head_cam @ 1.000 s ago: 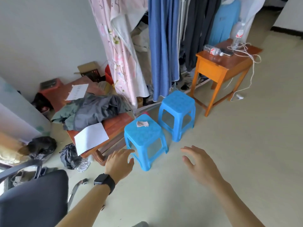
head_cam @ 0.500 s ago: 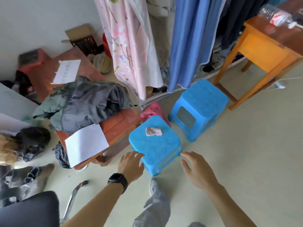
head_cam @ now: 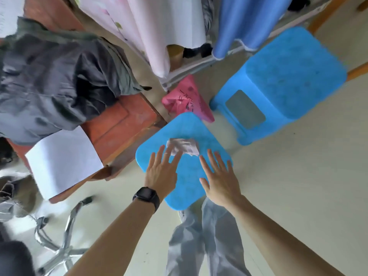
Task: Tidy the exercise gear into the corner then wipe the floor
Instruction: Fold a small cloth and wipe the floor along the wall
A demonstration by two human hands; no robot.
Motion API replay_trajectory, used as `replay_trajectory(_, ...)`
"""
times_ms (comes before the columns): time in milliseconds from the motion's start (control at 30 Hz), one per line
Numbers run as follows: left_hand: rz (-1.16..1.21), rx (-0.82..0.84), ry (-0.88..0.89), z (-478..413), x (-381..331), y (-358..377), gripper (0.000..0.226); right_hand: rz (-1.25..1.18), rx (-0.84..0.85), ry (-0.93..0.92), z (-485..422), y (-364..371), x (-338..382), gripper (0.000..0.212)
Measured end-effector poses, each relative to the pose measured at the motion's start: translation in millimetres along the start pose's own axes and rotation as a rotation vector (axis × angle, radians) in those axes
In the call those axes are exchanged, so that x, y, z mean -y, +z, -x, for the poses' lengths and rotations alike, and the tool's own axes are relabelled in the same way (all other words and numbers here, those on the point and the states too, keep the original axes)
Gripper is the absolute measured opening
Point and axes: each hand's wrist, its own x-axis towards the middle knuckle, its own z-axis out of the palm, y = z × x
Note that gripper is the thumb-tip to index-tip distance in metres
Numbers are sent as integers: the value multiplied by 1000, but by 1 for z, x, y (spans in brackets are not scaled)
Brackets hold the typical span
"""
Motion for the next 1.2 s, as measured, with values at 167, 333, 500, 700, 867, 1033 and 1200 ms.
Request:
replay_trajectory(167, -20, -173, 21, -33, 13, 26, 57, 11, -3, -76, -2, 22, -15, 76)
replay_trajectory(333, 51, -107, -37, -59, 4, -10, 26, -224, 190, -43, -7, -17, -13, 79)
replay_trajectory(500, 480, 71, -195, -55, -24, -87, 25, -975, 335, 508, 3, -117, -20, 63)
replay_trajectory(700, 933, 129, -33, -2, -103, -205, 15, -1578, -94, 719, 136, -259, -25, 28)
replay_trajectory(867, 1166, 198, 314, 69, -194, -315, 6, -1665, -478, 659, 261, -338, 0, 28)
replay_trajectory(1033, 1071, 360, 639, 132, -276, -384, 23, -1689, -901, 628, 357, -373, 18, 58)
replay_trajectory(1200, 936, 491, 753, 176, -345, -396, 15, -1612, -1283, 655, 447, -365, 8, 39)
